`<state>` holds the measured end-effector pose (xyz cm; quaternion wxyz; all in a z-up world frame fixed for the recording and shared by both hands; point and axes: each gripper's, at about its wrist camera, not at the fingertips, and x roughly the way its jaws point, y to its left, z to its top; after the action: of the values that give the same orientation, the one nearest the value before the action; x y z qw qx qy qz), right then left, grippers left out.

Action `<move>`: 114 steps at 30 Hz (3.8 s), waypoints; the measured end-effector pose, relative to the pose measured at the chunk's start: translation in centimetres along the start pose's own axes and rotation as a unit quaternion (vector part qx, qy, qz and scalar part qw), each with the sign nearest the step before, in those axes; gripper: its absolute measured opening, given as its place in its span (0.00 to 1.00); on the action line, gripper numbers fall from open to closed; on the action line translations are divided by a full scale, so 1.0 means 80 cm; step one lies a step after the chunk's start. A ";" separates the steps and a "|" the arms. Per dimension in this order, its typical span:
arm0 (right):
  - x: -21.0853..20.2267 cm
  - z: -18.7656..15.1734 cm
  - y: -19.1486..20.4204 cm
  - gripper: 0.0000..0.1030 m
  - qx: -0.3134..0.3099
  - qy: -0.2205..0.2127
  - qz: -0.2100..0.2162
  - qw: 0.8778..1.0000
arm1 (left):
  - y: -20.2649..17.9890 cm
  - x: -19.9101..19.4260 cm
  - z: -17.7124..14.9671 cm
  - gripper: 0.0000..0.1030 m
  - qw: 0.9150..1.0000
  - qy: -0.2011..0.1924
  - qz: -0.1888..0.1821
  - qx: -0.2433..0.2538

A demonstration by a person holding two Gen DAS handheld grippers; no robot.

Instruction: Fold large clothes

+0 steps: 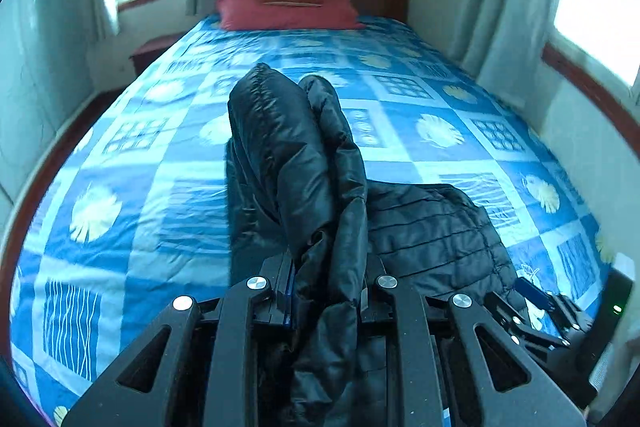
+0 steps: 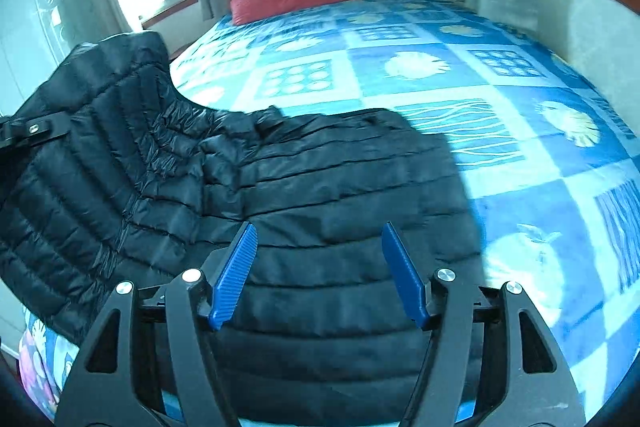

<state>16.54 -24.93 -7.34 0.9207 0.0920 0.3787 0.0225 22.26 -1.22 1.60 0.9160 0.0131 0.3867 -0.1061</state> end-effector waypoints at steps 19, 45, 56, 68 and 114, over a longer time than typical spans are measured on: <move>-0.034 -0.054 -0.158 0.63 0.056 0.031 -0.088 0.994 | -0.245 0.124 -0.081 0.19 0.991 0.056 -0.015 0.118; -0.074 -0.055 -0.149 0.63 0.054 0.015 -0.106 0.993 | -0.253 -0.013 -0.086 0.46 0.989 -0.008 -0.099 0.110; -0.077 -0.020 -0.080 0.70 0.043 -0.005 -0.058 0.997 | -0.082 -0.042 -0.083 0.66 0.998 -0.059 -0.027 0.009; -0.001 0.003 -0.024 0.80 0.058 0.070 -0.031 0.995 | 0.015 0.026 -0.137 0.66 0.998 0.012 -0.013 -0.063; -0.010 -0.078 -0.084 0.25 0.010 0.059 -0.040 0.997 | -0.072 0.083 -0.163 0.68 0.993 0.057 -0.094 -0.030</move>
<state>11.39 -30.66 -12.40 0.8958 0.0846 0.4362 -0.0124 16.39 -6.65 -11.88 0.8782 -0.0443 0.4411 -0.1793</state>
